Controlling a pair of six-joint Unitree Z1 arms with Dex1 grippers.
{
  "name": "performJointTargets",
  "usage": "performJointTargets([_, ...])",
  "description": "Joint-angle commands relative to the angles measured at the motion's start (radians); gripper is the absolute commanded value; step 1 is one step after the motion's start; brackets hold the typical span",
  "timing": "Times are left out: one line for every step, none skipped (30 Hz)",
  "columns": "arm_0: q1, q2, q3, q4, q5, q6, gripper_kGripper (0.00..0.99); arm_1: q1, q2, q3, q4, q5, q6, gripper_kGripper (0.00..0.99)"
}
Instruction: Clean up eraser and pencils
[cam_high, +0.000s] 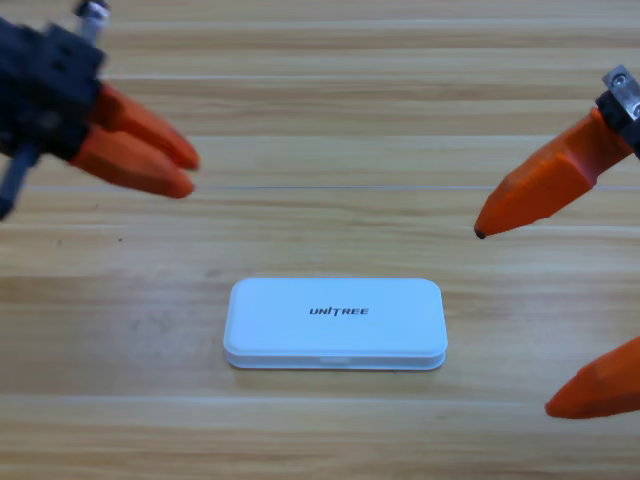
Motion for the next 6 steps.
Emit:
performJointTargets([-0.148,-0.122,0.065,0.018,0.054,-0.076,0.93,-0.015,0.038,0.03,-0.038,0.016,0.013,0.979])
performJointTargets([-0.17,-0.13,0.065,0.015,0.06,-0.088,0.971,-0.015,0.038,0.03,-0.038,0.016,0.013,0.979])
performJointTargets([-0.191,-0.133,0.066,0.015,0.066,-0.106,0.989,-0.015,0.039,0.03,-0.038,0.016,0.013,0.979])
performJointTargets([-0.21,-0.138,0.066,0.013,0.074,-0.123,0.99,-0.015,0.041,0.029,-0.038,0.016,0.013,0.979])
performJointTargets([-0.222,-0.144,0.069,0.01,0.082,-0.14,0.99,-0.015,0.042,0.029,-0.038,0.016,0.014,0.979])
performJointTargets([-0.233,-0.145,0.074,0.006,0.083,-0.162,0.99,-0.015,0.044,0.029,-0.038,0.016,0.014,0.979])
